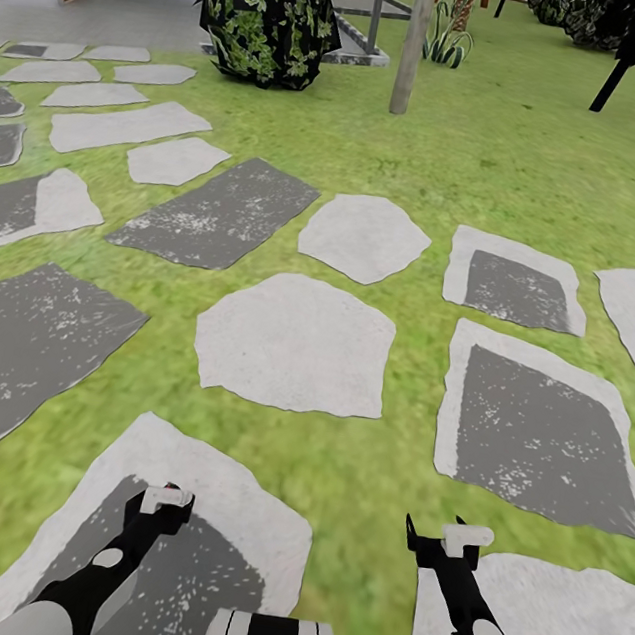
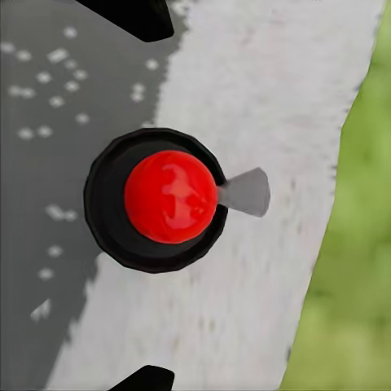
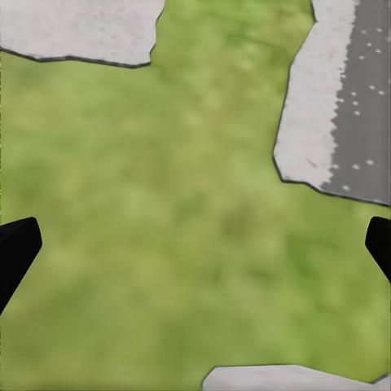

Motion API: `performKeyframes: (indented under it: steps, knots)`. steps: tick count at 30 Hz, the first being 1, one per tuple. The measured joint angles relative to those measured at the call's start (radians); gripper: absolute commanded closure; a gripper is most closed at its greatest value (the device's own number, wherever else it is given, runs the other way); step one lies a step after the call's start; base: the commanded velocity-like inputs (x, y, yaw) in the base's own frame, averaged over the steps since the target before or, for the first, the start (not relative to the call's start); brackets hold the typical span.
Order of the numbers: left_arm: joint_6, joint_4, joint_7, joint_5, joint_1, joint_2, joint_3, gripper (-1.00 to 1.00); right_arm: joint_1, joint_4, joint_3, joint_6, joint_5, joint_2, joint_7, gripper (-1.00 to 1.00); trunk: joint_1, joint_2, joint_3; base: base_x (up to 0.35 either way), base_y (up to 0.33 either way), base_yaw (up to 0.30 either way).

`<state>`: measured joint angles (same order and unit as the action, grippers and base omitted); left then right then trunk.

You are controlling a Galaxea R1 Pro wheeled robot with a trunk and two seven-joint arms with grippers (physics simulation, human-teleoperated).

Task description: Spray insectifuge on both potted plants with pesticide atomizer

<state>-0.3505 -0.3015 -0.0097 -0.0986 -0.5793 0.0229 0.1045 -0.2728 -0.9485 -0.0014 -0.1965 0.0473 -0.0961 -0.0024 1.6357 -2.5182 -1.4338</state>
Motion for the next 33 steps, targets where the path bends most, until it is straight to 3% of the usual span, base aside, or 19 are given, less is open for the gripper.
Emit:
performKeyframes:
  steps: [33]
  knots:
    - [-0.026,0.006,0.0,0.0,0.002,-0.001,-0.003,-1.0,0.0,0.021,0.0,0.0,-0.001,0.002,0.0,-1.0,0.0,0.0,-0.011,0.0,0.0,0.0]
